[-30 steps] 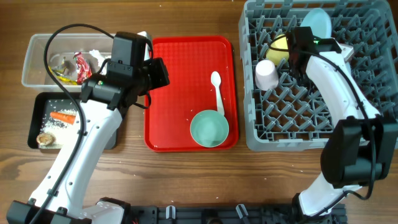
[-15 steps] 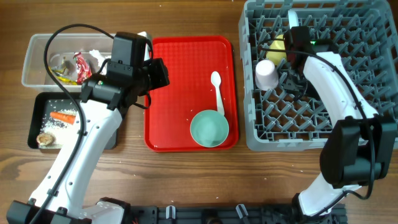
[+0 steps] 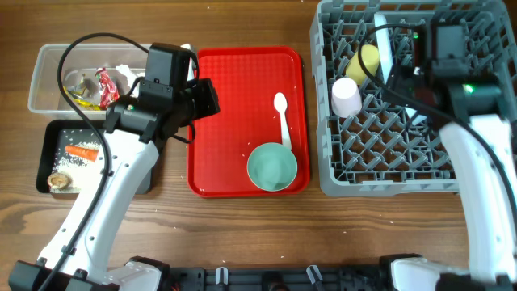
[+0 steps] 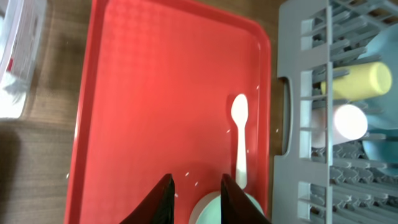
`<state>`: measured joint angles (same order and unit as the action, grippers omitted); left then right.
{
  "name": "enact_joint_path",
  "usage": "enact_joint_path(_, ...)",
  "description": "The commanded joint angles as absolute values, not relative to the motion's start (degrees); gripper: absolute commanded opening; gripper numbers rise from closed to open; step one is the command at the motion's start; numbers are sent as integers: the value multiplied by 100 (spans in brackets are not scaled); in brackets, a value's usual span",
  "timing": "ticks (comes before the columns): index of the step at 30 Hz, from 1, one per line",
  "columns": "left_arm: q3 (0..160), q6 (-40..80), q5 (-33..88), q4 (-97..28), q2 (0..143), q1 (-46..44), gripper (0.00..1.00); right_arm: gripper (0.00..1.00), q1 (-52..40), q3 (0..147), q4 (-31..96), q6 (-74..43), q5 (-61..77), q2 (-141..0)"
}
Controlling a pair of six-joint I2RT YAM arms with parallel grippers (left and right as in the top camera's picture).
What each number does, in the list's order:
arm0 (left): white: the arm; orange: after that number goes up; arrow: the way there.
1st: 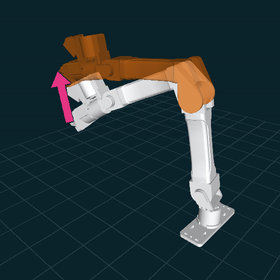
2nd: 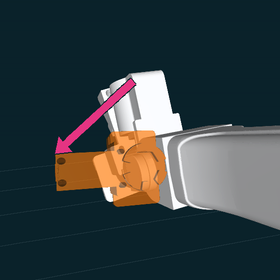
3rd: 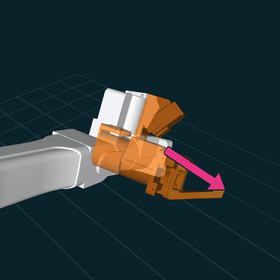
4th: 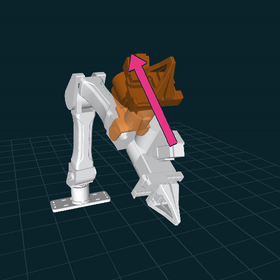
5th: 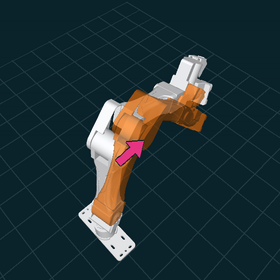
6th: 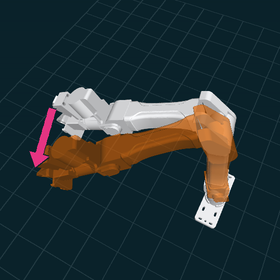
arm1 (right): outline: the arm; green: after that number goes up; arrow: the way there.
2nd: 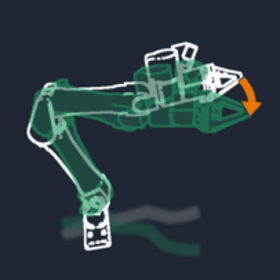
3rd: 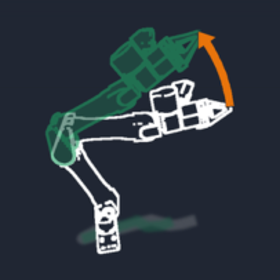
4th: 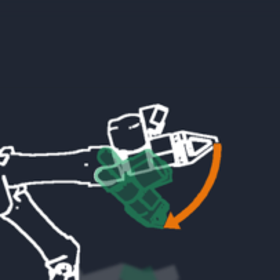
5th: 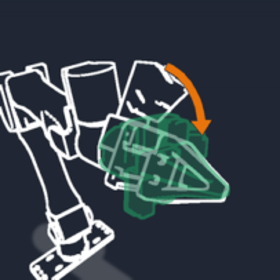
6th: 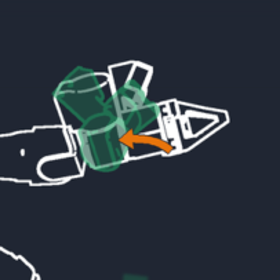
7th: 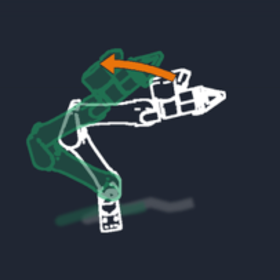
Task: Sort waste into correct bins and load items into the dishwasher rack
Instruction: 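Move the left gripper to the mint-green bowl and grasp its rim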
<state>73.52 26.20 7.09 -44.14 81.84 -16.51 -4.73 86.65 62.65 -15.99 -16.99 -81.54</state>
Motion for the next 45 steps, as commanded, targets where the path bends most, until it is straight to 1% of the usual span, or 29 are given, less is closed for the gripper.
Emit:
enact_joint_path(1, 7391, 2574, 631, -4504, 8103, -1623, 24, 83, -497, 8744, 6075, -591, -198, -7865)
enact_joint_path(3, 7363, 2580, 635, -4528, 8200, -1623, 22, 82, -497, 8739, 6086, 56, 958, -7856)
enact_joint_path(6, 7308, 2620, 729, -4556, 8418, -1699, 21, 83, -497, 8731, 6156, 154, 1365, -7907)
enact_joint_path(11, 7308, 2617, 934, -4718, 9236, -2233, 40, 84, -497, 8726, 6278, 152, 1363, -8025)
enact_joint_path(13, 7308, 2617, 934, -4794, 9494, -2333, 43, 84, -497, 8724, 6333, 150, 1361, -8047)
enact_joint_path(16, 7308, 2620, 939, -5011, 9878, -2392, 43, 87, -497, 8698, 6348, 150, 1363, -8047)
enact_joint_path(19, 7308, 2617, 950, -5135, 10145, -2403, 44, 88, -497, 8689, 6346, 145, 1363, -8047)
enact_joint_path(23, 7308, 2615, 1278, -5153, 10377, -2504, 43, 88, -497, 8689, 6346, 145, 1363, -8047)
enact_joint_path(34, 7306, 2593, 1280, -5542, 10438, -3011, 45, 89, -497, 8687, 6368, 148, 1361, -8047)
enact_joint_path(40, 7063, 2598, 1194, -5417, 10438, -3218, 45, 89, -497, 8635, 6377, 145, 1361, -8049)
enact_joint_path(45, 6576, 2628, 1199, -5011, 10438, -3236, 45, 90, -497, 8584, 6355, 137, 1361, -8049)
